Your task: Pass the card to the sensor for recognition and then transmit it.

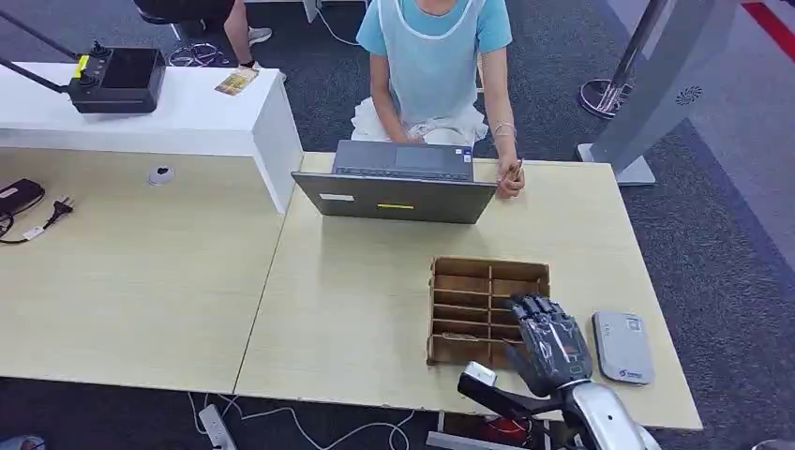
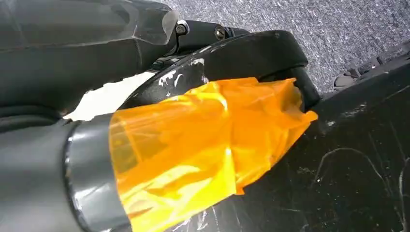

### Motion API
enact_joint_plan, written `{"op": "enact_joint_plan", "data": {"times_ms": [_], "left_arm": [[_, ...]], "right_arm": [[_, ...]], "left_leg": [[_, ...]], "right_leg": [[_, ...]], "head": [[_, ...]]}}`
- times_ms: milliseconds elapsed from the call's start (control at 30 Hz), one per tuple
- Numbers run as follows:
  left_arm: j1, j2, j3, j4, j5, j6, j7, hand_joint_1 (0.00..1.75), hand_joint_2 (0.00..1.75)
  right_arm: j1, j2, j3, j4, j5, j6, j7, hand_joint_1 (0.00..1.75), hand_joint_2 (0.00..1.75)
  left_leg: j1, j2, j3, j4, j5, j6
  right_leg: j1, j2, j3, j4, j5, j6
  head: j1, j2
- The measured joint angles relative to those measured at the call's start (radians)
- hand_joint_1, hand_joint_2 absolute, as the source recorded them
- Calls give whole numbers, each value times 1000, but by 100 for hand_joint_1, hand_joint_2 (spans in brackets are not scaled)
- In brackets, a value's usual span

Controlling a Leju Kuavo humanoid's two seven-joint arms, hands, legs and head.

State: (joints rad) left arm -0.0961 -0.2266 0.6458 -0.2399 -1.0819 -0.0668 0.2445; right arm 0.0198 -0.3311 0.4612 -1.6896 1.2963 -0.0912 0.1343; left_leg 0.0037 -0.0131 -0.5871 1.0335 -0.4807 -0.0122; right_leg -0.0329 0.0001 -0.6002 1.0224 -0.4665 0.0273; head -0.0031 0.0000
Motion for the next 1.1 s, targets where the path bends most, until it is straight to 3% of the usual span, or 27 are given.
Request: {"op": "enact_joint_plan", "data": {"times_ms": [67, 167, 233, 300, 433, 500, 967, 1033, 1067, 1100], "left_arm": [[0, 0, 0, 0, 0, 0, 0, 0, 0], [0, 0, 0, 0, 0, 0, 2, 0, 0], [-1, -2, 0, 0, 0, 1, 6, 0, 0], [-1, -2, 0, 0, -7, 1, 7, 0, 0], [-2, -3, 0, 0, -26, 1, 7, 0, 0], [-2, -3, -3, 0, -26, 0, 7, 0, 0], [-7, -5, -76, 0, -26, -2, 10, 0, 0], [-7, -5, -76, 0, -26, -2, 10, 0, 0], [-7, -5, -77, 0, -26, -2, 10, 0, 0], [-7, -5, -77, 0, -26, -2, 10, 0, 0]], "right_arm": [[4, 0, -8, -1, 0, -2, 5, 99, 175], [11, 0, -21, -3, 5, -3, 8, 87, 175], [14, 0, -27, -6, 8, -4, 8, 61, 175], [18, 0, -30, -10, 11, -4, 8, 54, 175], [24, 0, -38, -13, 11, -4, 8, 54, 175], [26, 0, -41, -13, 12, -4, 8, 68, 175], [22, 4, -41, -12, 14, -3, 2, 68, 175], [22, 4, -41, -12, 14, -3, 2, 86, 175], [22, 4, -41, -12, 14, -3, 2, 106, 175], [22, 4, -41, -12, 14, -3, 2, 112, 175]], "left_leg": [[0, 0, 0, 0, 0, 0], [0, 0, 0, 0, 0, 0], [0, 0, 0, 0, 0, 0], [0, 0, 0, 0, 0, 0], [0, 0, 0, 0, 0, 0], [0, 0, 0, 0, 0, 0], [0, 0, 0, 0, 0, 0], [0, 0, 0, 0, 0, 0], [0, 0, 0, 0, 0, 0], [0, 0, 0, 0, 0, 0]], "right_leg": [[0, 0, 0, 0, 0, 0], [0, 0, 0, 0, 0, 0], [0, 0, 0, 0, 0, 0], [0, 0, 0, 0, 0, 0], [0, 0, 0, 0, 0, 0], [0, 0, 0, 0, 0, 0], [0, 0, 0, 0, 0, 0], [0, 0, 0, 0, 0, 0], [0, 0, 0, 0, 0, 0], [0, 0, 0, 0, 0, 0]], "head": [[0, 0], [0, 0], [0, 0], [0, 0], [0, 0], [0, 0], [0, 0], [0, 0], [0, 0], [0, 0]]}}
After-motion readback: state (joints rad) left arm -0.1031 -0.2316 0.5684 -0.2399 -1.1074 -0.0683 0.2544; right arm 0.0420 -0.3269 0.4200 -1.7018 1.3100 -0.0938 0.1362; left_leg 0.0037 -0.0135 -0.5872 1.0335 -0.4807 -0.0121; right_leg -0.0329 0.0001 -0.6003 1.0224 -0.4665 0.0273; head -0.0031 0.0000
